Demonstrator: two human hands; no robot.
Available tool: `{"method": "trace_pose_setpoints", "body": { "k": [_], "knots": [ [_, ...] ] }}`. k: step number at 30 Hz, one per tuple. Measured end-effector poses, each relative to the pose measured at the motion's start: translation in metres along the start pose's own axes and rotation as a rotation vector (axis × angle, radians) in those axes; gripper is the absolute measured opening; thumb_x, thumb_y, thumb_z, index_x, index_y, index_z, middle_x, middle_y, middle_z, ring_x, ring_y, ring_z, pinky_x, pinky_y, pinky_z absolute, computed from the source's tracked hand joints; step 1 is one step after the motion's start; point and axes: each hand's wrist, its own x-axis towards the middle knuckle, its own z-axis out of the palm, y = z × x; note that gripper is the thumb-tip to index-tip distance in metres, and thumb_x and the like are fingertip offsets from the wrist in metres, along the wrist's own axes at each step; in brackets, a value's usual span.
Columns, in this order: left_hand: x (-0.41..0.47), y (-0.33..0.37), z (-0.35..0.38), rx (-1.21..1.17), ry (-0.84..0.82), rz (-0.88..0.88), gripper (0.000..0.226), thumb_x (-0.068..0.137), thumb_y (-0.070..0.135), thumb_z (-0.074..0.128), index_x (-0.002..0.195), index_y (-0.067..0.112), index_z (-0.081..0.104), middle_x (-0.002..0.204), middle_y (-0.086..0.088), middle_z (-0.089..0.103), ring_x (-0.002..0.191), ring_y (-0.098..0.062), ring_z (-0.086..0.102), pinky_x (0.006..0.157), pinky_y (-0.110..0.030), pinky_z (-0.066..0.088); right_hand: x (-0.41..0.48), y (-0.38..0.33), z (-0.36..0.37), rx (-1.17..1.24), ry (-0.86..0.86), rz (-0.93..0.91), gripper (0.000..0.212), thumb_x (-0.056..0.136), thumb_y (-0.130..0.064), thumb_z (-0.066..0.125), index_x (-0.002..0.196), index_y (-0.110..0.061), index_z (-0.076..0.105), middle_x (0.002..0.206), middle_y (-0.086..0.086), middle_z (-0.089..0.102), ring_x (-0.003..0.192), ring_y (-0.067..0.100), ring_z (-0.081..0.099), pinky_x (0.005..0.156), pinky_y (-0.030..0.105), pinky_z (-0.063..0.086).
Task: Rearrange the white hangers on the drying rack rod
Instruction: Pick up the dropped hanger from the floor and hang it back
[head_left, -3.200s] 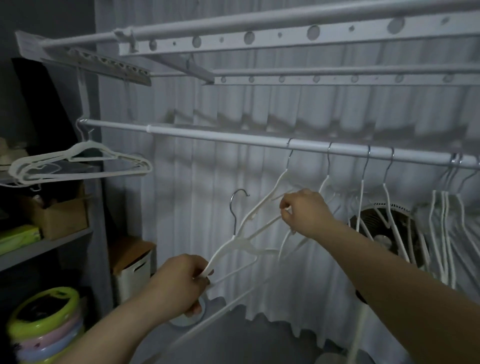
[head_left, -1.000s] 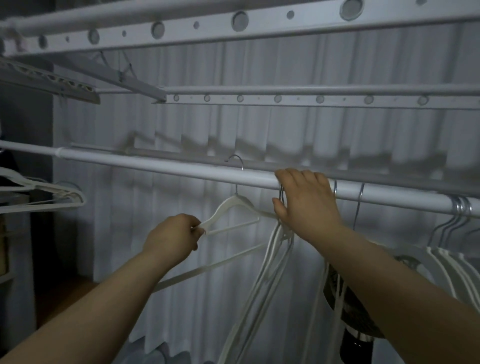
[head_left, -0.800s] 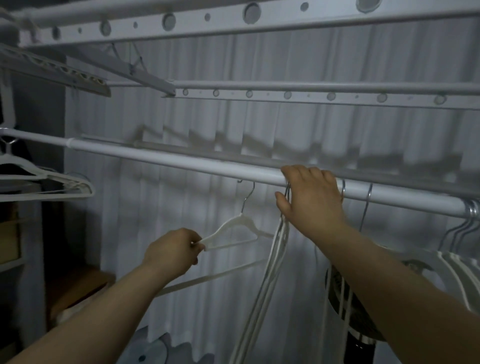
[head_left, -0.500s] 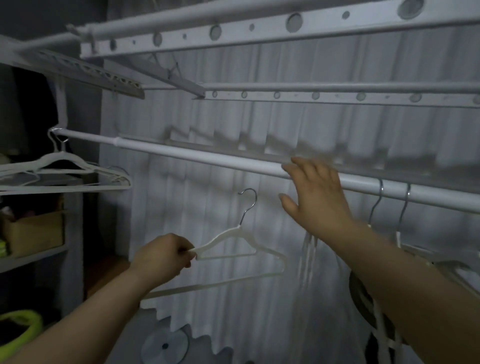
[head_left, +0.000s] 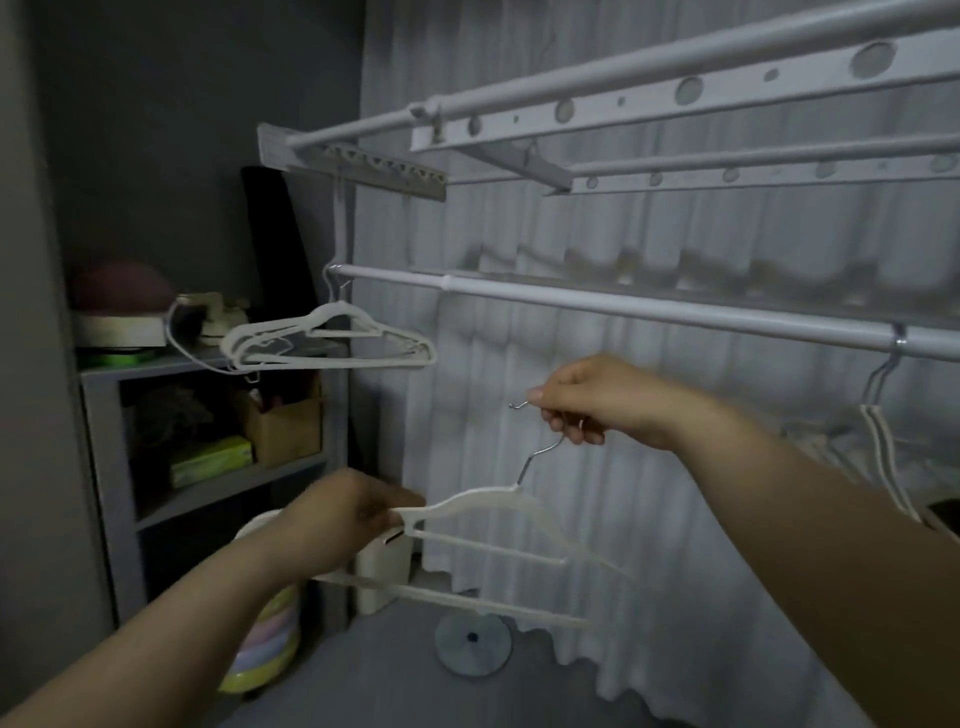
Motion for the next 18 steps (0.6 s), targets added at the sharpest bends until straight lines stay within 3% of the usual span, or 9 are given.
{"method": "trace_pose_setpoints", "body": {
  "k": [3,6,8,13,16,18],
  "knots": [
    [-0.018,-0.026,-0.012,-0.075,0.078,-0.024,0.017,0.086,0.009,0.058,0.080,0.021,0.069,0.079,0.000,0.066,0.074,0.000,0.063,0.065,-0.013,0.044,-0.001,-0.020,0.026,0.128,-0.067,0.028,0.032,0.089,-0.021,0.054,0.058,-0.013,0.053,0.040,-0.008,0.052,0.032,0.004,0.045,0.034,0.014,0.033],
    [-0.027,-0.041,-0.013,-0.080,0.195,-0.071,0.027,0.085,0.010,0.059,0.112,0.013,0.060,0.111,-0.004,0.056,0.105,-0.014,0.056,0.086,-0.021,0.042,-0.006,-0.032,0.045,0.267,-0.045,0.085,0.028,0.089,-0.018,0.055,0.062,-0.011,0.055,0.039,-0.006,0.054,0.031,0.004,0.047,0.034,0.013,0.039],
    [-0.029,-0.044,-0.010,-0.096,0.240,-0.092,0.038,0.085,0.017,0.059,0.122,0.009,0.053,0.118,-0.004,0.049,0.114,-0.019,0.049,0.088,-0.020,0.034,-0.012,-0.036,0.054,0.359,-0.005,0.140,0.026,0.089,-0.015,0.055,0.063,-0.009,0.056,0.039,-0.003,0.056,0.031,0.005,0.050,0.036,0.014,0.044],
    [-0.031,-0.019,0.008,-0.392,0.107,-0.065,0.036,0.086,0.033,0.057,0.119,0.019,0.053,0.110,0.002,0.057,0.099,-0.013,0.056,0.082,-0.021,0.040,-0.027,-0.046,0.062,0.560,0.172,0.219,0.026,0.088,-0.012,0.055,0.063,-0.006,0.054,0.036,-0.002,0.055,0.031,0.005,0.053,0.037,0.016,0.048],
    [-0.037,0.005,0.019,-0.469,-0.024,-0.022,0.027,0.083,0.048,0.052,0.106,0.035,0.048,0.096,0.015,0.059,0.086,-0.002,0.062,0.064,-0.013,0.043,-0.034,-0.052,0.061,0.678,0.325,0.220,0.027,0.089,-0.010,0.053,0.062,-0.005,0.052,0.032,-0.001,0.053,0.029,0.005,0.053,0.034,0.017,0.048],
    [-0.042,0.019,0.025,-0.483,-0.117,0.005,0.029,0.078,0.055,0.053,0.102,0.040,0.045,0.089,0.015,0.061,0.072,0.002,0.063,0.056,-0.009,0.043,-0.038,-0.052,0.060,0.739,0.418,0.217,0.029,0.090,-0.009,0.050,0.061,-0.004,0.050,0.030,-0.001,0.052,0.028,0.005,0.052,0.034,0.018,0.048]
  ]
}}
